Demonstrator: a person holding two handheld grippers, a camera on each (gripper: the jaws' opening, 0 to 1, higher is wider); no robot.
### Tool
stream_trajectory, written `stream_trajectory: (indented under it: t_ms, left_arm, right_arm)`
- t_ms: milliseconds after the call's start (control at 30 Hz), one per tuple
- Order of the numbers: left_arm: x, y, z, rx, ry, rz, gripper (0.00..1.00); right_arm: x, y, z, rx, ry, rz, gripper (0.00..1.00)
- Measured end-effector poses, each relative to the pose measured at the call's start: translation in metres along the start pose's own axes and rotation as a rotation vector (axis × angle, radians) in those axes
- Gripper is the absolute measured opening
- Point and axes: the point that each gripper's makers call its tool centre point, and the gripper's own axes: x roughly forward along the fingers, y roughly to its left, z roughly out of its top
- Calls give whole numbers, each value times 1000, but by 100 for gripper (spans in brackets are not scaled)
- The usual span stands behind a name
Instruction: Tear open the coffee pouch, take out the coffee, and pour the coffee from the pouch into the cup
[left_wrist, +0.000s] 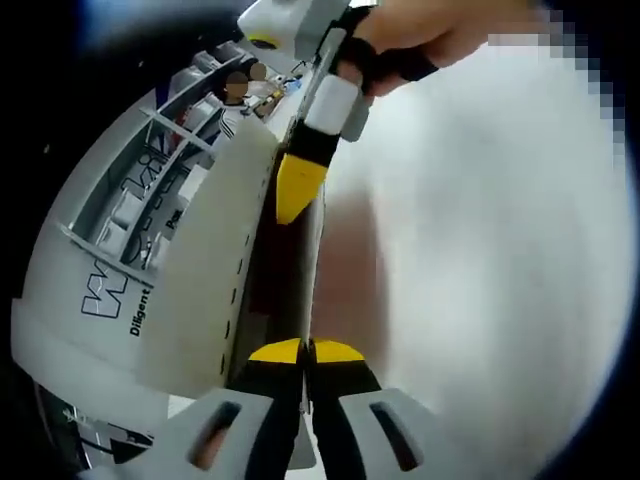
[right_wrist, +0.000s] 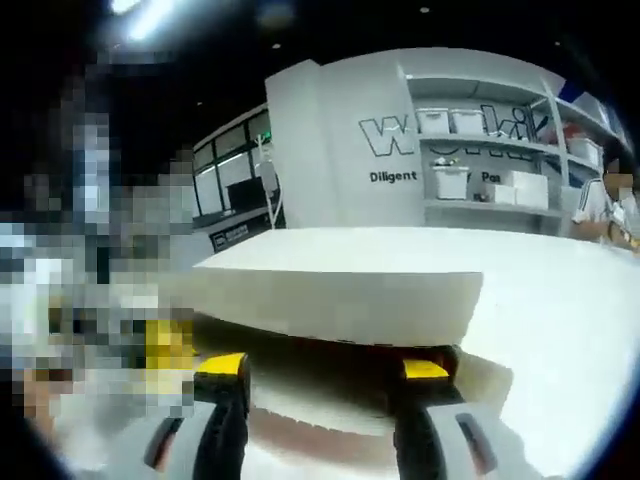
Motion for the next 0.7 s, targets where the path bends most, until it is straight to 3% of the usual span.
stream_trajectory:
  t_ms: [167, 433, 700]
  left_arm:
    - [-1, -9, 7, 16, -5, -11, 4]
    - [-1, -19, 9, 25, -11, -30, 4]
    - [-3, -20, 1, 34, 9, -29, 4]
  right_arm:
    - [16, -7, -14, 18, 32, -37, 69]
    - [22, -21, -24, 59, 28, -94, 64]
    - [31, -15, -22, 46, 10, -93, 67]
